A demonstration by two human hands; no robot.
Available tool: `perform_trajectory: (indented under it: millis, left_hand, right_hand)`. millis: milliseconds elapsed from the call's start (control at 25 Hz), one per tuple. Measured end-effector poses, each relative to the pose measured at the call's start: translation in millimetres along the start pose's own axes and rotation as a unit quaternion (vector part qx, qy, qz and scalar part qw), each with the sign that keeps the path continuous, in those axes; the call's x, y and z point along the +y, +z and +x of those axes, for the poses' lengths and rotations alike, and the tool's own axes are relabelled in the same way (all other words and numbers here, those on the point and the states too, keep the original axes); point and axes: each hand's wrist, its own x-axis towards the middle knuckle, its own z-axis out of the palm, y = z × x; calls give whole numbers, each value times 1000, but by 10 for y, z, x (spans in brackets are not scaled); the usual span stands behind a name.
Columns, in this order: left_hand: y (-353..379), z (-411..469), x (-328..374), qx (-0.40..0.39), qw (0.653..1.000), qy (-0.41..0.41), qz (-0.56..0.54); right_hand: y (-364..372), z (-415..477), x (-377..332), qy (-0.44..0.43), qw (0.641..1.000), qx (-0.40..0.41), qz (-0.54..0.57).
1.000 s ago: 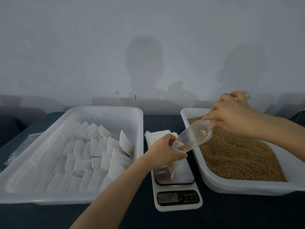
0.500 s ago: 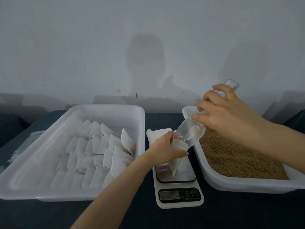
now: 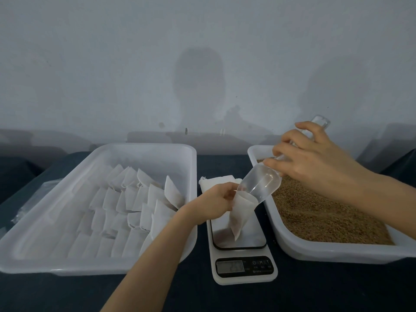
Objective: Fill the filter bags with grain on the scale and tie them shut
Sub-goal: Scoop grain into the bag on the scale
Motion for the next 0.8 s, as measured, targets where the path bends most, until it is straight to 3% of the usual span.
perform_trajectory:
  millis: [280, 440, 560, 640, 800]
  left_hand:
    - [55, 58, -101, 67, 994, 19, 85]
    - [72, 90, -103, 110, 986, 21, 128]
    - [82, 88, -86, 144, 982, 9, 124]
    - [77, 77, -70, 164, 980, 12, 111]
    - [73, 47, -46, 190, 977, 23, 96]
  right_hand:
    - [39, -76, 1, -6, 1000, 22, 16]
    - [167, -271, 70, 76, 992, 11, 99]
    - [426, -589, 69, 288, 931, -21, 225]
    - [673, -820, 36, 414, 863, -138, 254]
    - [1033, -1112, -71, 484, 771, -326, 254]
